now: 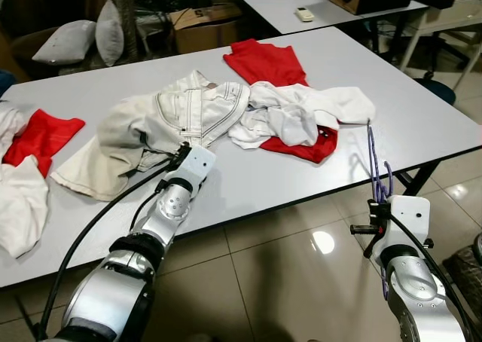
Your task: Hang hanger
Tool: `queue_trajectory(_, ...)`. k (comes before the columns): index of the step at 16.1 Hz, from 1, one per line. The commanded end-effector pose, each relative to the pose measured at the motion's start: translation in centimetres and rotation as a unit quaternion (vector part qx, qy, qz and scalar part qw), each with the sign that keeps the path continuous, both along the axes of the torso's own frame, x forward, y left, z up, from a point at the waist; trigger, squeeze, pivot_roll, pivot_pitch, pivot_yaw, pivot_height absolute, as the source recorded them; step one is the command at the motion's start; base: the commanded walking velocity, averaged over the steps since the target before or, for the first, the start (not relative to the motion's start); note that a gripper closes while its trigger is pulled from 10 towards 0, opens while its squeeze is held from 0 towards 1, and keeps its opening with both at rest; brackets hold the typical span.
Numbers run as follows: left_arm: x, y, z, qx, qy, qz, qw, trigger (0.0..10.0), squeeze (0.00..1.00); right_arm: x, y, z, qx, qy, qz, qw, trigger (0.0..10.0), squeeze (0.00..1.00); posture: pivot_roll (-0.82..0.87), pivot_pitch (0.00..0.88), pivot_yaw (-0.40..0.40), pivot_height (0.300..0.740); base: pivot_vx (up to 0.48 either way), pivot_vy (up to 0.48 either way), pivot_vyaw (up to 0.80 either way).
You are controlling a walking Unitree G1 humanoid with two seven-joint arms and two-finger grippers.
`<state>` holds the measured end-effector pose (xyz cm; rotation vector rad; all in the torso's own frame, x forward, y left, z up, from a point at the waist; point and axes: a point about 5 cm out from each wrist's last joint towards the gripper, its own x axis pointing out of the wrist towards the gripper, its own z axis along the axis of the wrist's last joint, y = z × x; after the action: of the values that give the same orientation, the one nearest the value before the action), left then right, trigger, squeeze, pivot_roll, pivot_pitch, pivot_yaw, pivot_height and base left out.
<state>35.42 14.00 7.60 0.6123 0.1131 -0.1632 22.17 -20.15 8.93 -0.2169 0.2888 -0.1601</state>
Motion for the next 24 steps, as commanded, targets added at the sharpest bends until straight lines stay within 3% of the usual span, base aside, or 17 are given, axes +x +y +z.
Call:
queue_trajectory(1, 0.1, 0.0, -0.1, 0.019, 0.011, -0.007, 1.000, 10.0, 0.00, 0.0, 0.2, -0.1, 0.001, 0.008, 0.007, 1.000, 10.0, 0.00, -0.17, 0.006, 0.086, 0.740, 0.000, 0.000, 0.00)
queue_trajectory(4, 0.5, 1.2, 0.0, 0.091, 0.007, 0.040, 0.995, 10.0, 0.00, -0.3, -0.3, 0.0, -0.006, 0.009, 0.003, 1.000, 10.0, 0.00, -0.20, 0.009, 0.092, 0.740, 0.000, 0.000, 0.00)
queue_trajectory(7, 0.5, 1.9, -0.1, 0.103, 0.023, 0.058, 0.993, 10.0, 0.00, -0.5, -0.5, 0.2, -0.010, 0.009, 0.000, 1.000, 10.0, 0.00, -0.21, 0.009, 0.097, 0.740, 0.000, 0.000, 0.00)
queue_trajectory(8, 0.5, 2.0, -0.2, 0.102, 0.027, 0.060, 0.993, 7.3, 0.00, -0.5, -0.5, 0.2, -0.011, 0.009, -0.001, 1.000, 10.0, 0.00, -0.21, 0.009, 0.097, 0.740, 0.000, 0.000, 0.00)
queue_trajectory(9, 0.5, 2.0, -0.2, 0.100, 0.032, 0.059, 0.993, 1.6, 0.00, -0.5, -0.6, 0.2, -0.011, 0.009, -0.001, 1.000, 10.0, 0.00, -0.21, 0.009, 0.097, 0.740, 0.000, 0.000, 0.00)
queue_trajectory(10, 0.5, 2.1, -0.4, 0.098, 0.038, 0.061, 0.993, 0.0, 0.00, -0.5, -0.6, 0.2, -0.012, 0.009, -0.002, 1.000, 10.0, 0.00, -0.22, 0.008, 0.096, 0.740, 0.000, 0.000, 0.00)
queue_trajectory(18, 0.2, 3.1, -0.8, 0.083, 0.064, 0.079, 0.991, 0.0, 0.00, -0.3, -0.2, 0.1, -0.009, 0.010, 0.002, 1.000, 10.0, 0.00, -0.20, 0.006, 0.094, 0.740, 0.000, 0.000, 0.00)
queue_trajectory(24, 0.3, 3.3, -0.7, 0.038, 0.081, 0.058, 0.994, 0.0, 0.00, 0.0, -0.2, 0.2, -0.009, 0.008, 0.003, 1.000, 10.0, 0.00, -0.20, 0.000, 0.090, 0.740, 0.000, 0.000, 0.00)
